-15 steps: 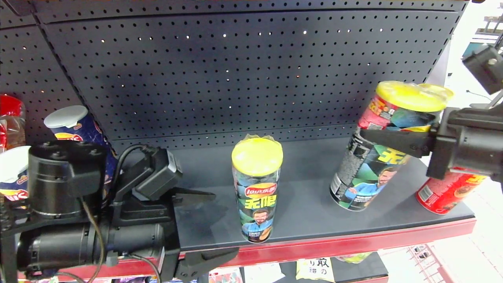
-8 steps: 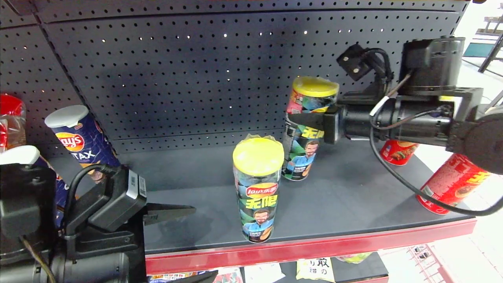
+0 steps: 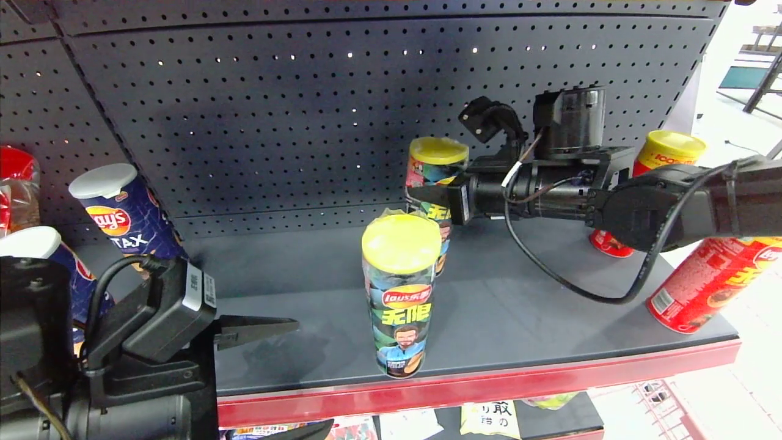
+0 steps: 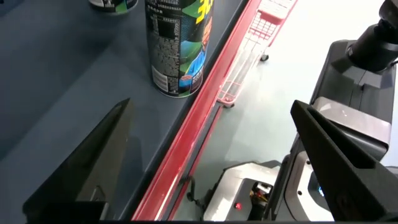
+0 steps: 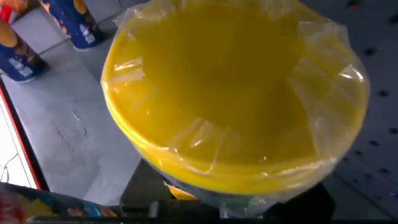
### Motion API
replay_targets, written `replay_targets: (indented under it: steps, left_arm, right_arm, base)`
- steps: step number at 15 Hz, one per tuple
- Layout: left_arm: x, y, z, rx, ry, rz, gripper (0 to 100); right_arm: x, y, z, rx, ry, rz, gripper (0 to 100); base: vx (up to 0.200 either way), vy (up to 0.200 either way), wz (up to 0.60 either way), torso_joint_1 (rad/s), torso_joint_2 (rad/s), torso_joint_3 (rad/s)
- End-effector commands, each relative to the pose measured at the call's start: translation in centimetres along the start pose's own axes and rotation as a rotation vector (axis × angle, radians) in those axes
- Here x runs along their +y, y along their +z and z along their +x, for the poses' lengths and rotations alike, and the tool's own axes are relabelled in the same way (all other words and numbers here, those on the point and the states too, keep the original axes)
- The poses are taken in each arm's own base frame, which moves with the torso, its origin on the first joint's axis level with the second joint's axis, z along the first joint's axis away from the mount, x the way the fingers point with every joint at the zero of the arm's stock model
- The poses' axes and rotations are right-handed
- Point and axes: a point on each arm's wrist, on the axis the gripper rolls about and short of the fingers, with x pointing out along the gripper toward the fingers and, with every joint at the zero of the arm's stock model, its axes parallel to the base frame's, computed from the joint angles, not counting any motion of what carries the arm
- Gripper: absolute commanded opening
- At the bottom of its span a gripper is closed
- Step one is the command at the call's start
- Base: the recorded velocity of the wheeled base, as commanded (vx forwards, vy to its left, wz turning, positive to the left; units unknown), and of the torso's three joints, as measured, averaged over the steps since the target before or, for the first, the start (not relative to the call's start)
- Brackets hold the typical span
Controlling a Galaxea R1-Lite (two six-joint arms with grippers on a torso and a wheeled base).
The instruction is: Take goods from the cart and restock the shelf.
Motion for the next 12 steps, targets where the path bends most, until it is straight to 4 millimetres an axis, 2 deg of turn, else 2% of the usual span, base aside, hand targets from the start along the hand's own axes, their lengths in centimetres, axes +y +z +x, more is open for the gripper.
replay_targets:
  steps: [1, 4, 12]
  left_arm:
    - [0.0, 0.0, 0.1, 0.004, -0.001, -0.001, 100]
    - [0.0, -0.1, 0.1, 0.006, -0.001, -0.003, 100]
    - [0.1, -0.2, 0.2, 0.012, -0.002, -0.007, 100]
  right_arm:
    - [-0.6, -0.8, 0.7, 0.019, -0.010, 0.007, 0]
    - [-1.3, -0.5, 1.2, -0.014, -0.028, -0.003, 0]
    - [-0.8, -0.6, 1.7, -0.010, -0.014, -0.005, 0]
  base:
    - [0.000, 0.000, 0.00, 0.000, 0.00, 0.000]
    - [0.000, 0.000, 0.00, 0.000, 0.00, 0.000]
    - [0.000, 0.000, 0.00, 0.000, 0.00, 0.000]
